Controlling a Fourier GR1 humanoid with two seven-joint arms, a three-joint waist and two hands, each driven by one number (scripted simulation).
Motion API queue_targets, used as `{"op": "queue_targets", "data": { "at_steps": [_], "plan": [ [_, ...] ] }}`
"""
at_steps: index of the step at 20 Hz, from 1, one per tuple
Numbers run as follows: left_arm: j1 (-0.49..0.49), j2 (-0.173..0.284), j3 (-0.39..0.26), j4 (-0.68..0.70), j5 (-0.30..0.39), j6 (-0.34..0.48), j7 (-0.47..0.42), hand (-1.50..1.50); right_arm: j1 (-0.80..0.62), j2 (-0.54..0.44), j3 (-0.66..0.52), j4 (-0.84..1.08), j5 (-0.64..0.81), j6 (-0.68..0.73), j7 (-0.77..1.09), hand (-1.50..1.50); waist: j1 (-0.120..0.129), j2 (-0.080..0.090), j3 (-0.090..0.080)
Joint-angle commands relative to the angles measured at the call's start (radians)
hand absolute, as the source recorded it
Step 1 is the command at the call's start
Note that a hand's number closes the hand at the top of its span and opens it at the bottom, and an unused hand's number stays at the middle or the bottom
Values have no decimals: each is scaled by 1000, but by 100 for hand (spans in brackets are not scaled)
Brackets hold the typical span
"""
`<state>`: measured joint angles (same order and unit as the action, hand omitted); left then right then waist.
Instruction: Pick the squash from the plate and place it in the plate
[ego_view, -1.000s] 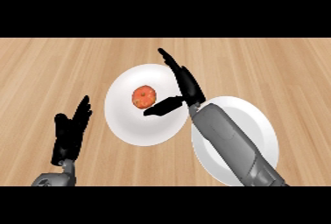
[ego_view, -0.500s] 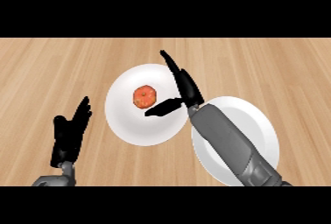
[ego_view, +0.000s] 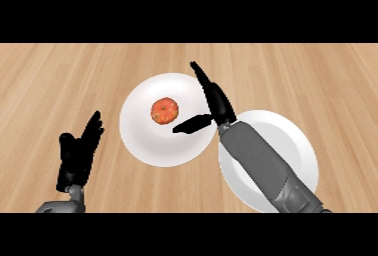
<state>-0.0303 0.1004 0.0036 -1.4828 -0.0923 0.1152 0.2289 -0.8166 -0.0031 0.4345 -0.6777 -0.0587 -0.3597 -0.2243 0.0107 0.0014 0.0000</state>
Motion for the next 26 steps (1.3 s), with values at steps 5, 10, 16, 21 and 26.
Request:
{"op": "queue_targets", "data": {
  "at_steps": [5, 10, 16, 21, 26],
  "plan": [
    [-16, 22, 38, 18, 11, -22, -4, 0, -1, 2, -63, 63, 69, -5, 2, -150, 0, 1, 0],
    [47, -26, -22, -73, -32, 15, 40, 0, 4, -31, -149, 96, 105, 39, -53, -150, 0, 0, 0],
    [-15, -27, 3, -7, -21, 3, 4, 0, 61, -32, -179, 54, 166, 35, -33, -150, -6, -1, 0],
    [38, -1, 18, -21, -1, -37, -13, 0, 33, -102, -271, 80, 137, 93, -90, -150, -3, -1, 0],
    [36, -21, -1, -29, -23, -18, 0, 0, 73, -122, -309, 129, 167, 34, -130, -150, -2, 0, 0]
  ]
}}
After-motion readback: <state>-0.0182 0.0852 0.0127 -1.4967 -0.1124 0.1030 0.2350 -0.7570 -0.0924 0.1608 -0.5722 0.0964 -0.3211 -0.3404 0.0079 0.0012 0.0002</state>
